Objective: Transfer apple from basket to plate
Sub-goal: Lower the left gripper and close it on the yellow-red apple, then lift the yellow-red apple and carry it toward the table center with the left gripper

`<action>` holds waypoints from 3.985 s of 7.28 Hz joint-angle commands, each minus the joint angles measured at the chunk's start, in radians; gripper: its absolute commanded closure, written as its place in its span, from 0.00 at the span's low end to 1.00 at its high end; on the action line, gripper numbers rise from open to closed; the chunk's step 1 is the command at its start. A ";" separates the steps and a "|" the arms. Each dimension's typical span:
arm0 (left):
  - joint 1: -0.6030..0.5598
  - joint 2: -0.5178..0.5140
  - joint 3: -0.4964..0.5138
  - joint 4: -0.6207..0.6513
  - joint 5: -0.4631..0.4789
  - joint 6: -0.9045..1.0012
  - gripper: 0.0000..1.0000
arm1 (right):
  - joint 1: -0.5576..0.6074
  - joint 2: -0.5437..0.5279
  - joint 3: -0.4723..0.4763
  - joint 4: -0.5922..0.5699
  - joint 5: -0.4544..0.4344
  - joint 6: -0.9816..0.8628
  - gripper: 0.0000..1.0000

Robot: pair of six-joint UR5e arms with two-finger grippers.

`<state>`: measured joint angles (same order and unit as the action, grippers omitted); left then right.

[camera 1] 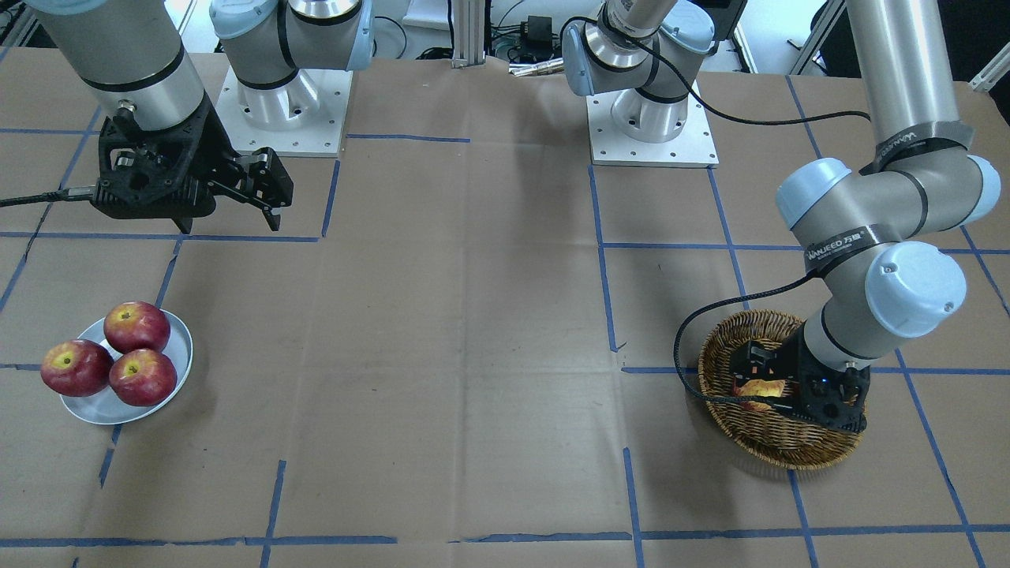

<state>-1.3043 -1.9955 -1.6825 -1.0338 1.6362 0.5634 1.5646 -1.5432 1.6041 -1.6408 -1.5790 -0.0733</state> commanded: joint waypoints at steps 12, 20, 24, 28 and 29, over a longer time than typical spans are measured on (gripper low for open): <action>0.045 -0.011 -0.095 0.081 -0.019 0.027 0.44 | 0.000 0.002 0.000 0.001 0.001 0.001 0.00; -0.438 0.060 -0.019 -0.015 -0.095 -0.765 0.40 | 0.000 0.000 0.000 -0.001 0.001 0.001 0.00; -0.639 -0.144 0.104 0.024 -0.108 -0.973 0.42 | 0.000 0.002 0.000 -0.001 0.001 0.001 0.00; -0.675 -0.190 0.150 0.023 -0.108 -0.991 0.40 | 0.000 0.002 0.002 -0.001 0.001 0.001 0.00; -0.673 -0.189 0.146 0.023 -0.108 -0.984 0.40 | 0.000 0.002 0.002 -0.001 -0.001 0.000 0.00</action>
<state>-1.9773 -2.1846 -1.5339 -1.0104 1.5278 -0.4276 1.5647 -1.5420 1.6059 -1.6413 -1.5788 -0.0724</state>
